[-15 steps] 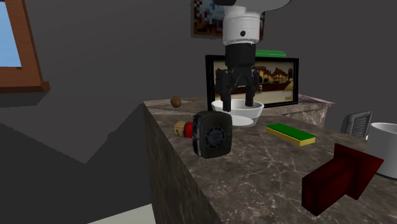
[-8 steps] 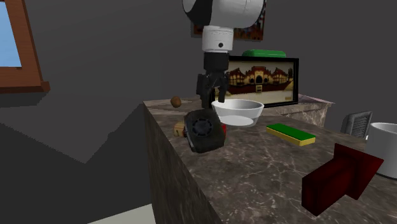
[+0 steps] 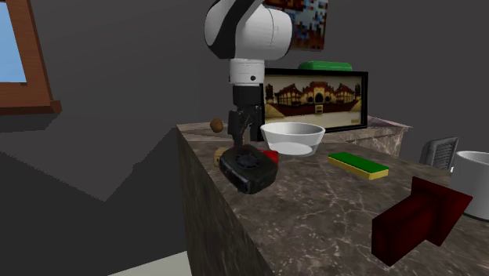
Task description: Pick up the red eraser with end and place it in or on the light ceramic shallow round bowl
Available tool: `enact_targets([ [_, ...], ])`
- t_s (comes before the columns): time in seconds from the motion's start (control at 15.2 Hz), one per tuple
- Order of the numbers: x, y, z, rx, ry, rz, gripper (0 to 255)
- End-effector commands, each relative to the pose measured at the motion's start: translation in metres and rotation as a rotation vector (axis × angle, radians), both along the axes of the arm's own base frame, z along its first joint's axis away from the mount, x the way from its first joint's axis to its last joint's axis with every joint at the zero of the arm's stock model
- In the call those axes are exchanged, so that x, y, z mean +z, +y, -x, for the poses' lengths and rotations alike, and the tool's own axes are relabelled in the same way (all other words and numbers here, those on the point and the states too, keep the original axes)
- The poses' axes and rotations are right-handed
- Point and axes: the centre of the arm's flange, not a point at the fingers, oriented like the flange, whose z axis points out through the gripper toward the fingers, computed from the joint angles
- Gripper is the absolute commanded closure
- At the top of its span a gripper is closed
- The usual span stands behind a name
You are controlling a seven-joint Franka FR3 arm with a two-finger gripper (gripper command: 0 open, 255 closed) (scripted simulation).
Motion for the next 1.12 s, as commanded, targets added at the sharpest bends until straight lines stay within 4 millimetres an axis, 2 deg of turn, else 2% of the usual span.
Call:
enact_targets([
  [0.0, -0.014, 0.0, 0.0, 0.003, 0.017, 0.002, 0],
  [0.2, -0.033, 0.0, 0.0, 0.003, 0.017, 0.002, 0],
  [0.73, -0.033, 0.0, 0.0, 0.003, 0.017, 0.002, 0],
  [0.79, -0.033, 0.001, 0.0, 0.003, 0.017, 0.002, 255],
  [1.06, -0.033, 0.001, 0.0, 0.003, 0.017, 0.002, 255],
])
